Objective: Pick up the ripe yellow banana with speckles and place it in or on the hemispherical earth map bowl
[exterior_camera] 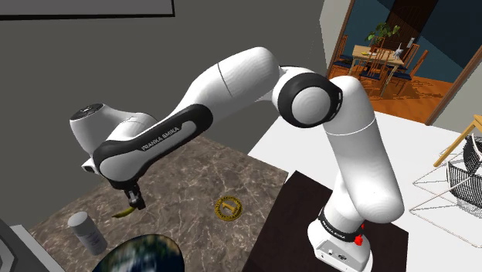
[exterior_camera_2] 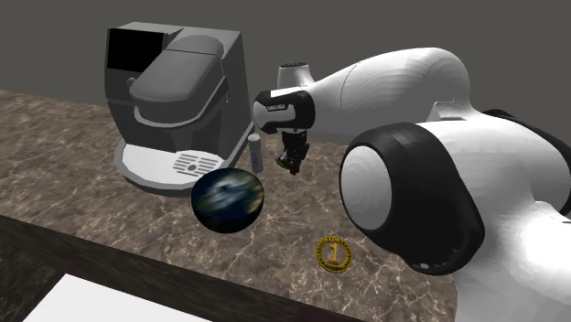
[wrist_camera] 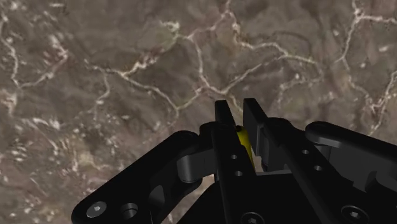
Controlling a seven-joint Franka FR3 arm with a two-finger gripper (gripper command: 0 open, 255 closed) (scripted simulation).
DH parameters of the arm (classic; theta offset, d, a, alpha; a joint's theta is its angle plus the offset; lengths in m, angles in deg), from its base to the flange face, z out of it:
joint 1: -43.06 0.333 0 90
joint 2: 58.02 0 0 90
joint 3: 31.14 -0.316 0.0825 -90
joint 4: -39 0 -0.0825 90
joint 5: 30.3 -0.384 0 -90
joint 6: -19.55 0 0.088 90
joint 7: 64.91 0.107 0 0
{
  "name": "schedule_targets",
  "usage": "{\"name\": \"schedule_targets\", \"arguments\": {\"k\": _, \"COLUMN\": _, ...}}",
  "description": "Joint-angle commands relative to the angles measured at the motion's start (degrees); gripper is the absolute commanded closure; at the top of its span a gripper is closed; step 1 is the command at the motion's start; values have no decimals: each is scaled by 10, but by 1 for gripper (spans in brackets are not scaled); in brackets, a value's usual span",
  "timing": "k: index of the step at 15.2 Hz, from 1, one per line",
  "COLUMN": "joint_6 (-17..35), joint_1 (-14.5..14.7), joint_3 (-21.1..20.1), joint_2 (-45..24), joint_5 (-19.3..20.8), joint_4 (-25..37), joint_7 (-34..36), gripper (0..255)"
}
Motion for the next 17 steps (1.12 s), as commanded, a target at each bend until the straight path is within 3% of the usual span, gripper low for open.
{"name": "schedule_targets", "arguments": {"k": 1, "joint_6": -13, "joint_1": 0, "joint_3": -1, "joint_2": 7, "joint_5": -2, "joint_4": 6, "joint_7": -1, "gripper": 255}}
{"name": "schedule_targets", "arguments": {"k": 17, "joint_6": -113, "joint_1": -1, "joint_3": -9, "joint_2": 48, "joint_5": -16, "joint_4": 67, "joint_7": -10, "gripper": 255}}
